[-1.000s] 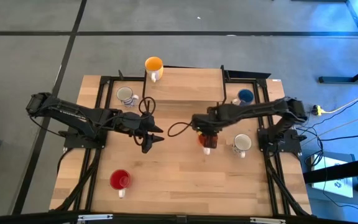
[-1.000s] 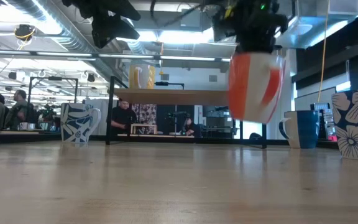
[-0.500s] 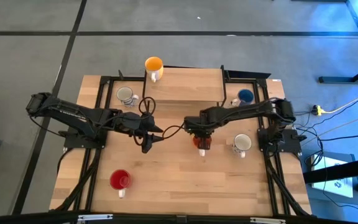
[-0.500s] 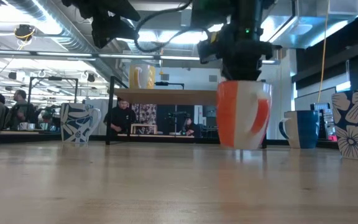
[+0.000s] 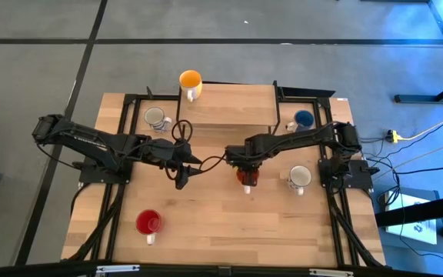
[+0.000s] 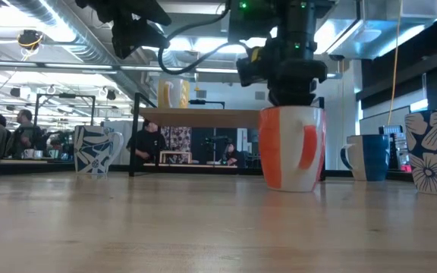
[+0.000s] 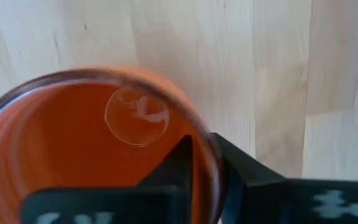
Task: Place coffee mugs
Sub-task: Put the orange mug on the shelf
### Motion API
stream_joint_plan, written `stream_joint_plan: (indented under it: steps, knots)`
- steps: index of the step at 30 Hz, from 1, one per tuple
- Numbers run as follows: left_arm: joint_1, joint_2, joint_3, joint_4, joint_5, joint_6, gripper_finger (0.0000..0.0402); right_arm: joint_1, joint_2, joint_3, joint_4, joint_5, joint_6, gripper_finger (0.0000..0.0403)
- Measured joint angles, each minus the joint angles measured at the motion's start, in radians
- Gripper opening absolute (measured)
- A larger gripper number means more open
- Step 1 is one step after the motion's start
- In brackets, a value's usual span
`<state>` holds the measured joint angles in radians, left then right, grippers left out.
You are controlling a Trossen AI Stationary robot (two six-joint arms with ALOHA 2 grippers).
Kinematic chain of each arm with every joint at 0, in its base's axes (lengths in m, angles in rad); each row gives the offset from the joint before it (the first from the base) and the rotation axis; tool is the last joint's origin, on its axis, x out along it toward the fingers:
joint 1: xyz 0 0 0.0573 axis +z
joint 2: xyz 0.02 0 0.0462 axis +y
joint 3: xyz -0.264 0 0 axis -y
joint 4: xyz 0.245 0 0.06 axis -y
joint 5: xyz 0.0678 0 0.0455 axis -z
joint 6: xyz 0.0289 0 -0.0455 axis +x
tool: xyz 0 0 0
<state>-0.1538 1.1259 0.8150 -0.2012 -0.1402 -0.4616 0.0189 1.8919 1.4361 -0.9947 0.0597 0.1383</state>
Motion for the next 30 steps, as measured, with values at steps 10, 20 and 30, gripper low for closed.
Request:
stream_joint_plan:
  steps: [10, 20, 30]
  knots:
    - [0.0, 0.0, 0.0, 0.004, 0.026, -0.007, 0.0183, 0.001, -0.028, 0.139, -0.206, -0.014, 0.101, 0.0189]
    - [0.0, 0.0, 0.0, -0.004, 0.026, -0.024, 0.0183, 0.198, -0.159, 0.211, -0.301, 0.083, 0.592, 0.022]
    - [0.0, 0.0, 0.0, -0.007, 0.027, -0.053, 0.0183, 0.483, -0.161, 0.211, -0.301, 0.341, 1.095, 0.0221]
